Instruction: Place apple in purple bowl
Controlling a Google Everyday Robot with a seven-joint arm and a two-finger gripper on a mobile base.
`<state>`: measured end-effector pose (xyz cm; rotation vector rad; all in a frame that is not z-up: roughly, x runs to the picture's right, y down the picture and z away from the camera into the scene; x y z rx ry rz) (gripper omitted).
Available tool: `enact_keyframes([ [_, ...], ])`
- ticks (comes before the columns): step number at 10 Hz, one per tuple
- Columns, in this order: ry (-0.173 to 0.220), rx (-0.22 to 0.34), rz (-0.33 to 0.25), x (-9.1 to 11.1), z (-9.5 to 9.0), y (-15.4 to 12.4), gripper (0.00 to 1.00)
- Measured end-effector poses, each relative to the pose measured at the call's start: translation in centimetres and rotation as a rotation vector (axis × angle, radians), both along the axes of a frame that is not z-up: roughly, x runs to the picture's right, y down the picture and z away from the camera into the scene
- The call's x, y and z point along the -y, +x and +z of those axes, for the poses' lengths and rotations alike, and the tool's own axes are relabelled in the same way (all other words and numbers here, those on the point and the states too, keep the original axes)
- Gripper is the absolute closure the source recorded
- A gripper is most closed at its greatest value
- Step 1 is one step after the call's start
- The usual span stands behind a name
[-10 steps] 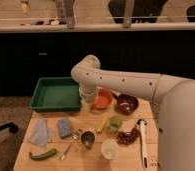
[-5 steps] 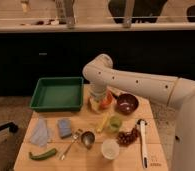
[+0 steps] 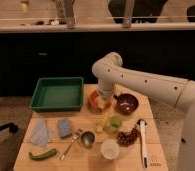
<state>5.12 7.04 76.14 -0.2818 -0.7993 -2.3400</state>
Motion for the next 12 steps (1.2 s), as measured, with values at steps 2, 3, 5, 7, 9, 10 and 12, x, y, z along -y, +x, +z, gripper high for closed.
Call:
enact_keyframes([
  [2,0.002,0.001,-0.001,0.0,0.0,-0.1,1.0],
  [3,0.002,0.0,0.0,0.0,0.0,0.0,1.0],
  [5,0.006,0.009,-0.01,-0.3,0.0,-0.4,1.0],
  [7,0.007,0.008,-0.009,-1.4,-0.7,-1.7,1.0],
  [9,0.012,-0.005,0.001,-1.3,-0.4,-1.4,1.0],
  [10,0.016,-0.014,0.013,-0.7,0.3,-1.1,1.0],
  [12,0.017,-0.024,0.032,0.7,2.1,-1.1,1.0],
])
